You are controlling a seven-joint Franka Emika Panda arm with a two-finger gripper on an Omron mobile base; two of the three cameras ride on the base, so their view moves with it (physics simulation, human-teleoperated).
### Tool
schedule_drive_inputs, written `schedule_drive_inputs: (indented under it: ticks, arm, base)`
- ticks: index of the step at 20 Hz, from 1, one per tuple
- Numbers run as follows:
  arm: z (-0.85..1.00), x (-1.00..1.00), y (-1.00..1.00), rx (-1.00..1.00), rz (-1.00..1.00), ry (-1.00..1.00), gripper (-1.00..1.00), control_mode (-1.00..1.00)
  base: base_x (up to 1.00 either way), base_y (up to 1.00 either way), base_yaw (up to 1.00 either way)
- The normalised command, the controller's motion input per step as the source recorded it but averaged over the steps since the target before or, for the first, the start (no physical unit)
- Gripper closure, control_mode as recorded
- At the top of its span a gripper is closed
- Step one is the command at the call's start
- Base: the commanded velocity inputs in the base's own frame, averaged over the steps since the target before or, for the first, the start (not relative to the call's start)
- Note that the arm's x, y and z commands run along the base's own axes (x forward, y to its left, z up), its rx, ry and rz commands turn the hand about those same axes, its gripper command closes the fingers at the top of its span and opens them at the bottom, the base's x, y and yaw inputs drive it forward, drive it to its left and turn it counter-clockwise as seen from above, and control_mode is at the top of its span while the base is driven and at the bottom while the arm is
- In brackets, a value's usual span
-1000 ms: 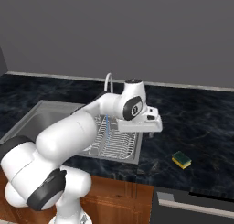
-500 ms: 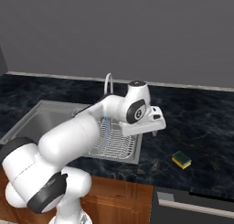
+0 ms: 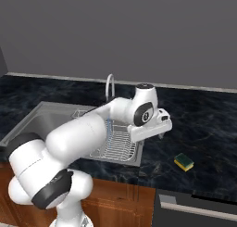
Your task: Soak the sponge with water for a few seconds and then drop it inside the sink.
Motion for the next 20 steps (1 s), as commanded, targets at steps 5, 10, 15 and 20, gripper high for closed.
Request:
schedule_drive_inputs:
  ticks: [5, 10, 15, 20]
  arm:
    - [-0.06, 0.24, -0.32, 0.00, 0.03, 0.18, -1.00, -1.00]
    - [-0.11, 0.29, -0.33, 0.00, 0.00, 0.10, -1.00, -1.00]
    - [-0.13, 0.17, -0.39, 0.03, 0.00, 0.02, -1.00, -1.00]
    - [-0.11, 0.00, -0.42, 0.08, 0.00, 0.00, -1.00, -1.00]
  base:
    - [0.00, 0.00, 0.00]
    - [0.00, 0.00, 0.00]
    - [0.00, 0.00, 0.00]
    - [0.00, 0.00, 0.00]
